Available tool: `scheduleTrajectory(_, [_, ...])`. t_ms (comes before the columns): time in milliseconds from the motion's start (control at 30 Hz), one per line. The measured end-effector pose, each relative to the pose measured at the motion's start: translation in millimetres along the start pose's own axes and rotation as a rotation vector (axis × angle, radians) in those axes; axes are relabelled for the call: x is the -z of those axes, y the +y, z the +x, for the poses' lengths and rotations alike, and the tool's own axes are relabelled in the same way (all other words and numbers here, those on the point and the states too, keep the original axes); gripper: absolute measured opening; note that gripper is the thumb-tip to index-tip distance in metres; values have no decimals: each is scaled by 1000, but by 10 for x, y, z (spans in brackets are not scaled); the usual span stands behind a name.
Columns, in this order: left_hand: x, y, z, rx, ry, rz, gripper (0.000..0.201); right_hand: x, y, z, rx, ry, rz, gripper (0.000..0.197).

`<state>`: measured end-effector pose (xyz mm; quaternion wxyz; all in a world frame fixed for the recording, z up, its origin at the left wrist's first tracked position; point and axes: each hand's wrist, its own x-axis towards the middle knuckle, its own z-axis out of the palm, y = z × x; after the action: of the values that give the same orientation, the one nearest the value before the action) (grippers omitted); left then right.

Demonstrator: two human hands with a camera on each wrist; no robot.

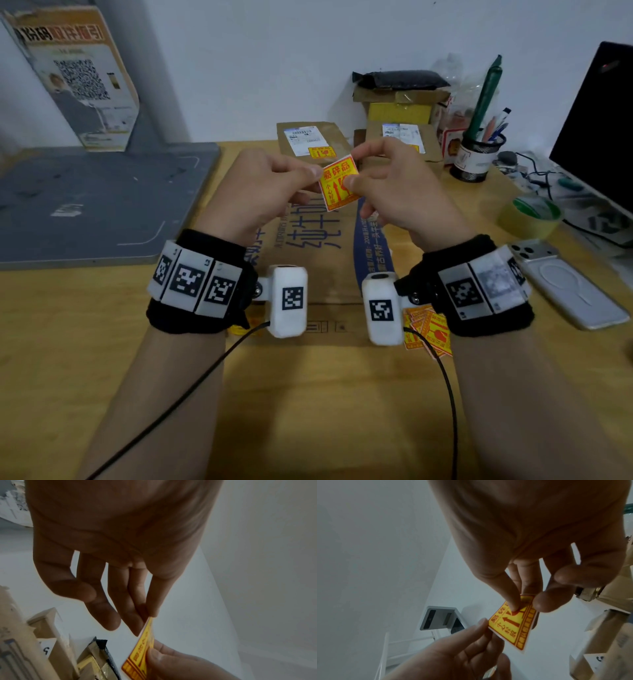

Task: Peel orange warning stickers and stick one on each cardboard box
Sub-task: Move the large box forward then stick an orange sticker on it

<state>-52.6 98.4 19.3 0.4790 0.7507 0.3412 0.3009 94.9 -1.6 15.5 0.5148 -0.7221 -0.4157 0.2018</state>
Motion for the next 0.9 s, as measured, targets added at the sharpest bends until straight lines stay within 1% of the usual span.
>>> scheduleTrajectory(133, [31, 2, 45, 7, -73, -41, 19, 44, -21, 44, -2, 24, 8, 30])
scheduleTrajectory(200, [38, -7, 59, 10, -86, -54, 21, 59, -30, 48, 1, 22, 12, 30])
scheduleTrajectory(400, [36, 2, 54, 11, -104, -81, 22, 114, -35, 31, 23, 7, 16, 26])
scheduleTrajectory(667, [-2, 21, 54, 22, -107, -132, 20, 113, -33, 27, 38, 9, 20, 27])
scheduleTrajectory(900, [-10, 18, 63, 27, -107, -151, 22, 112, -56, 15, 48, 6, 50, 28])
